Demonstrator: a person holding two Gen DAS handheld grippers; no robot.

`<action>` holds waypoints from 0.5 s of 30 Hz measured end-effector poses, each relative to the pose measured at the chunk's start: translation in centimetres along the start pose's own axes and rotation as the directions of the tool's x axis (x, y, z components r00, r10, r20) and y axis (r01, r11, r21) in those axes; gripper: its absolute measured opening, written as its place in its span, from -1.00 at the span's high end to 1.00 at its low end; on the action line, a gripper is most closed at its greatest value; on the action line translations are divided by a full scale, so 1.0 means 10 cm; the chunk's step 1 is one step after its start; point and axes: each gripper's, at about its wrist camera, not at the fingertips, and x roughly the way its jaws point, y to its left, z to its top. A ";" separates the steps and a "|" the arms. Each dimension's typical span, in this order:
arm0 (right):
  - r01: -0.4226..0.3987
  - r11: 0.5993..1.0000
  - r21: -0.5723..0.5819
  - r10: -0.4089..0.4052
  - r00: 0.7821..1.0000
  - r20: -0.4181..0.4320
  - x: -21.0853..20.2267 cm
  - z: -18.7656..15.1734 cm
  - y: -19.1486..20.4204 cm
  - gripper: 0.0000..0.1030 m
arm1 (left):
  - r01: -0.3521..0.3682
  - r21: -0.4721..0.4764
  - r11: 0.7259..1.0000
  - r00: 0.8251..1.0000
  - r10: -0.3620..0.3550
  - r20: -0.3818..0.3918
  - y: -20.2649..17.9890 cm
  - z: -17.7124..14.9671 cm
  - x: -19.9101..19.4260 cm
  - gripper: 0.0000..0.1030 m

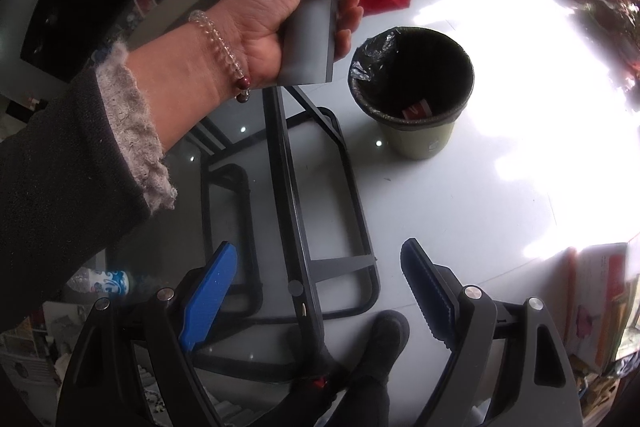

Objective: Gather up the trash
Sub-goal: 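Carry the held red paper with the left gripper toward the trash bin, then lower the held red paper into the trash bin with the left gripper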

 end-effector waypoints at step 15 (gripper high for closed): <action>-0.006 0.998 0.064 0.008 1.000 -0.027 0.09 -0.10 -0.25 -0.58 | 0.008 0.082 0.997 0.996 0.000 -0.092 -0.41 -0.01 0.66 0.16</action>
